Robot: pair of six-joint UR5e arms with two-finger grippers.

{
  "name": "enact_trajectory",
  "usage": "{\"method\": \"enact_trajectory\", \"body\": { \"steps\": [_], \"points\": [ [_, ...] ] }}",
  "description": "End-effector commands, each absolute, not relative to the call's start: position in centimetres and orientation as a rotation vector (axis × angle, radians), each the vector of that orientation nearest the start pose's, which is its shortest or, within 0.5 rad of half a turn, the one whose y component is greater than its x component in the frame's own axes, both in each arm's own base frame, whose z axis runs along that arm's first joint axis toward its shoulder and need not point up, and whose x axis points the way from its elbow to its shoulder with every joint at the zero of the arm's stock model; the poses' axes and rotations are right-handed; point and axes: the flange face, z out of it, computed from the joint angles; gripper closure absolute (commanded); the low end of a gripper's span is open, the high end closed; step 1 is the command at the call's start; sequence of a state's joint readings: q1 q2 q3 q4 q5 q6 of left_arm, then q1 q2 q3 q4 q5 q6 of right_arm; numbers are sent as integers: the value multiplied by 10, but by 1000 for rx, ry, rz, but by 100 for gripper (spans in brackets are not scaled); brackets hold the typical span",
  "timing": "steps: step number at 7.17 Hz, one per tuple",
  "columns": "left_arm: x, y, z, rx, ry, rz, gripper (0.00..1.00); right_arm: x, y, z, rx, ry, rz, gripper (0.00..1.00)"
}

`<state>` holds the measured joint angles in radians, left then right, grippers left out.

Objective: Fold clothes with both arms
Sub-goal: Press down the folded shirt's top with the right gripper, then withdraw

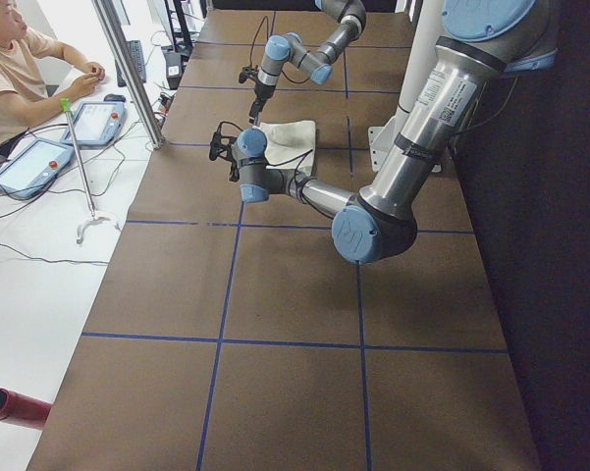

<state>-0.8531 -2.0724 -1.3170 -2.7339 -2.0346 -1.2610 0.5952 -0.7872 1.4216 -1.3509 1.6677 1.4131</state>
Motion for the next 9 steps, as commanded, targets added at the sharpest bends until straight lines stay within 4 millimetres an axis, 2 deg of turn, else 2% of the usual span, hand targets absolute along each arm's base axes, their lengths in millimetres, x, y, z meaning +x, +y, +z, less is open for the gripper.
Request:
{"method": "enact_trajectory", "body": {
  "steps": [1,2,3,4,6,7,8,9],
  "points": [
    [384,-577,355,439,1360,-114,1,-597,-478,220,308,-763,222,0],
    [384,-577,355,440,1362,-113,1,-606,-469,216,377,-701,174,0],
    [384,-577,356,439,1361,-111,1,-618,-457,211,371,-676,152,0],
    [384,-577,356,440,1360,-112,1,-624,-453,201,396,-641,130,0],
    [384,-576,357,440,1360,-112,1,-639,-434,194,446,-626,93,0],
    [383,-576,358,439,1359,-113,1,-648,-431,191,453,-621,91,0],
    [382,-576,362,439,1355,-117,1,-663,-438,188,447,-601,95,0],
    [382,-574,366,434,1352,-116,1,-670,-444,182,450,-591,106,0]
  ]
}}
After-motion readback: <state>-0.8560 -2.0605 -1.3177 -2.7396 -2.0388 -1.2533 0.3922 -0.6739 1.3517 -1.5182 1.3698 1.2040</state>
